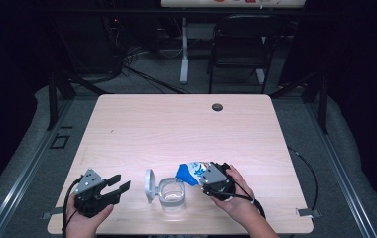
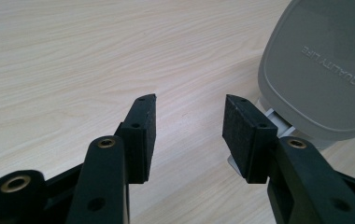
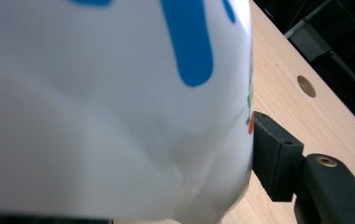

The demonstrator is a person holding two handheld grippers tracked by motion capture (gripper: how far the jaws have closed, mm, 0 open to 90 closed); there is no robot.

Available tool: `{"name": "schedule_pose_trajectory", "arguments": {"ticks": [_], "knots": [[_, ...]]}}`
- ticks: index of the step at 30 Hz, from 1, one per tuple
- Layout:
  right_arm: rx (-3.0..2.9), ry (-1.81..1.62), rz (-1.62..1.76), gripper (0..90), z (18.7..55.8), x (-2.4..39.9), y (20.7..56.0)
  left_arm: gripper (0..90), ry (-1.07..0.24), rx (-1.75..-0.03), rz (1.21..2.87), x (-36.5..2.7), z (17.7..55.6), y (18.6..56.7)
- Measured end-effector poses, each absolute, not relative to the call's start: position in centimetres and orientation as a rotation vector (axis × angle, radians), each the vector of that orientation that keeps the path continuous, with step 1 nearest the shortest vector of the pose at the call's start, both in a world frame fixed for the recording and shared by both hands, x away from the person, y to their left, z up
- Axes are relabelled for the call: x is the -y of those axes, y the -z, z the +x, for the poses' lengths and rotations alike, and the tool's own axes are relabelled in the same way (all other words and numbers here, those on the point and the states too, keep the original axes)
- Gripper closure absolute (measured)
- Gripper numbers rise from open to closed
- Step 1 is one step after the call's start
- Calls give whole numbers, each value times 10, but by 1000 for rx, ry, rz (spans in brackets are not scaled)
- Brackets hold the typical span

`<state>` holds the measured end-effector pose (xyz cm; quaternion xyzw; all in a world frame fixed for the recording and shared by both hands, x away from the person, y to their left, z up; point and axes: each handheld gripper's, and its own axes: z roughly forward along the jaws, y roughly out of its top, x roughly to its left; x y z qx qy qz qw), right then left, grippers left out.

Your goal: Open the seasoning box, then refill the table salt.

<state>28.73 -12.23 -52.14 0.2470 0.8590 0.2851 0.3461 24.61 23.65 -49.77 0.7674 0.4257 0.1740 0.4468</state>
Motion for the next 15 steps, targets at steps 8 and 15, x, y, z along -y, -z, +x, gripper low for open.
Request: {"name": "schedule_pose_trajectory", "arguments": {"ticks": [8, 15], "knots": [[-2199, -677, 594, 418, 286, 117, 524, 554, -434, -1062, 1898, -239, 244, 497], [-2155, -612, 541, 418, 285, 113, 526, 554, -427, -1060, 1898, -238, 245, 498]]}}
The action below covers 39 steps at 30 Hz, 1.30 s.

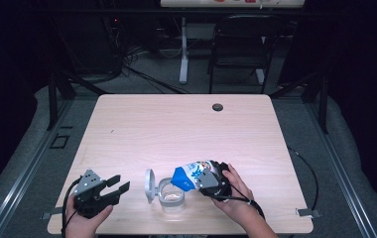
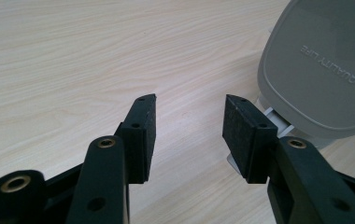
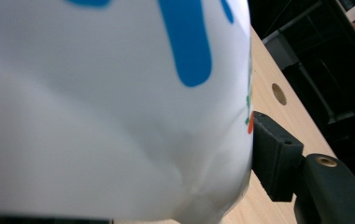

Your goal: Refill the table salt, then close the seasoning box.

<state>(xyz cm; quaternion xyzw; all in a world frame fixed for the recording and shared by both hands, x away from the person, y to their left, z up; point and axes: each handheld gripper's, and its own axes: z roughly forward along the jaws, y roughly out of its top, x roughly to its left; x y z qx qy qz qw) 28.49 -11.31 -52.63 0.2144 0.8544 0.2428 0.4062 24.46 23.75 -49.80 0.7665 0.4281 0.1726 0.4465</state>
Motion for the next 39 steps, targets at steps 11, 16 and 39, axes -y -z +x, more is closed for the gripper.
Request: {"name": "schedule_pose_trajectory", "arguments": {"ticks": [11, 16, 39], "knots": [[-2126, -551, 474, 420, 281, 110, 526, 553, -429, -1054, 1913, -236, 245, 499], [-2117, -567, 472, 420, 281, 111, 528, 553, -420, -1062, 1910, -235, 245, 500], [-2082, -482, 421, 421, 281, 107, 522, 551, -423, -1044, 1926, -232, 245, 501]]}}
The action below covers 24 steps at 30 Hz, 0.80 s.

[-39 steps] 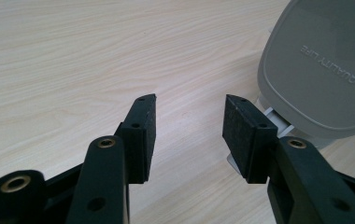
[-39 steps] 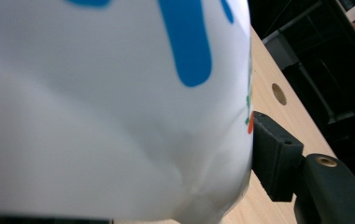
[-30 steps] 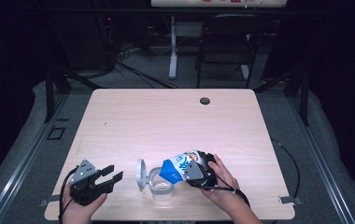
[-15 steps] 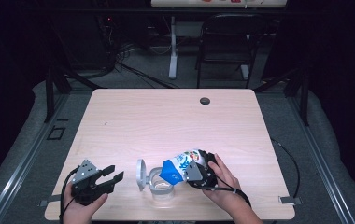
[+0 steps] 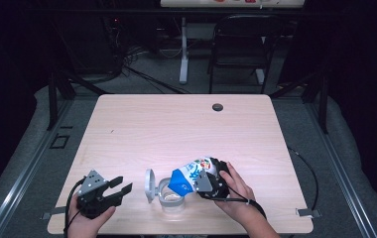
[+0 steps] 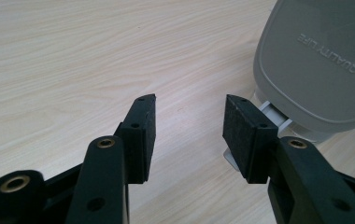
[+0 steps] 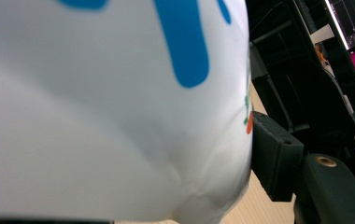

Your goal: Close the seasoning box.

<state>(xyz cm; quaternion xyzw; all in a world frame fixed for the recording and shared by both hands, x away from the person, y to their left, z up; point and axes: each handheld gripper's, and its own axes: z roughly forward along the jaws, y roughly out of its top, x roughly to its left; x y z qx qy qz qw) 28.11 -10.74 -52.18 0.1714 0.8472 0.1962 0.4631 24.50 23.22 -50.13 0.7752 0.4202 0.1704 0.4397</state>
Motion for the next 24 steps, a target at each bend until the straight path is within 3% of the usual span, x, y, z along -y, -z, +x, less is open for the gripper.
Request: {"name": "schedule_pose_trajectory", "arguments": {"ticks": [24], "knots": [[-2045, -420, 328, 424, 279, 102, 521, 551, -427, -1057, 1958, -228, 242, 506]]}}
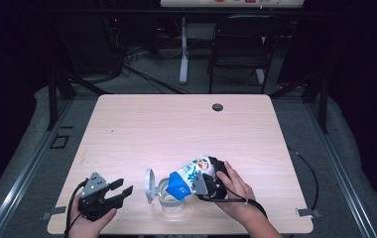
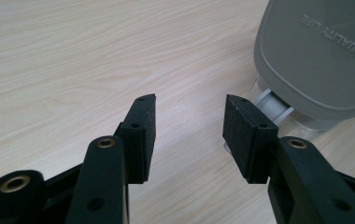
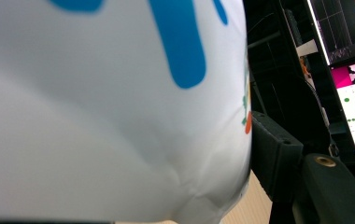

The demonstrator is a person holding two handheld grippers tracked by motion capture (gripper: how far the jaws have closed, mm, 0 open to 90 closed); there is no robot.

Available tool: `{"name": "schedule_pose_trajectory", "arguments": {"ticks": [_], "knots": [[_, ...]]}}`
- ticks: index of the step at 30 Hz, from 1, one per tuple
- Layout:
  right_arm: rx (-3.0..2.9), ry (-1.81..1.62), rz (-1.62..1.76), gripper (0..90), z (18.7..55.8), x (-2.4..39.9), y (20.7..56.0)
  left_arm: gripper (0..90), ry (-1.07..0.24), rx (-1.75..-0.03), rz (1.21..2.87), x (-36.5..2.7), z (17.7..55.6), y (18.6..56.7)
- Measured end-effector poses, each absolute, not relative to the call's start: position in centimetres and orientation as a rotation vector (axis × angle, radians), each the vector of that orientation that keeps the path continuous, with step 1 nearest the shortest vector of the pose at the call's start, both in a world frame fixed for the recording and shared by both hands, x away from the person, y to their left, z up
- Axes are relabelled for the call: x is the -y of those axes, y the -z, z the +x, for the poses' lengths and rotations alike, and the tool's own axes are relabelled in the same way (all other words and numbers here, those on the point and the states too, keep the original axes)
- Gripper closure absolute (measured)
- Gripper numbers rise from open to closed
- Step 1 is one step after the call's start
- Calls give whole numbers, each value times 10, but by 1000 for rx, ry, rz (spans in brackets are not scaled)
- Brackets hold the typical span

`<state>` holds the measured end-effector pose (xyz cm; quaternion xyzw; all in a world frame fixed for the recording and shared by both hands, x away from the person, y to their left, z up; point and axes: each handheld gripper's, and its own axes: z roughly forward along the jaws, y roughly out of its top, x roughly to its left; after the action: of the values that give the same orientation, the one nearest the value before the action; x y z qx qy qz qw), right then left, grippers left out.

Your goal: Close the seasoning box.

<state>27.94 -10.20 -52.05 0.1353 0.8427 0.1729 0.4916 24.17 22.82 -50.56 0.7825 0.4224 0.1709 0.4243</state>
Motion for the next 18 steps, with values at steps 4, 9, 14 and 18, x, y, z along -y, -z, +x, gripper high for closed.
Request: {"name": "schedule_pose_trajectory", "arguments": {"ticks": [4, 9, 14, 18], "knots": [[-2039, -412, 321, 424, 280, 102, 519, 550, -420, -1049, 1969, -226, 242, 506], [-2015, -397, 304, 424, 280, 101, 517, 549, -419, -1036, 1979, -222, 241, 508], [-1984, -375, 254, 427, 279, 99, 518, 548, -417, -1030, 1996, -220, 241, 509], [-1975, -361, 237, 428, 278, 98, 519, 547, -413, -1022, 2004, -217, 241, 510]]}}
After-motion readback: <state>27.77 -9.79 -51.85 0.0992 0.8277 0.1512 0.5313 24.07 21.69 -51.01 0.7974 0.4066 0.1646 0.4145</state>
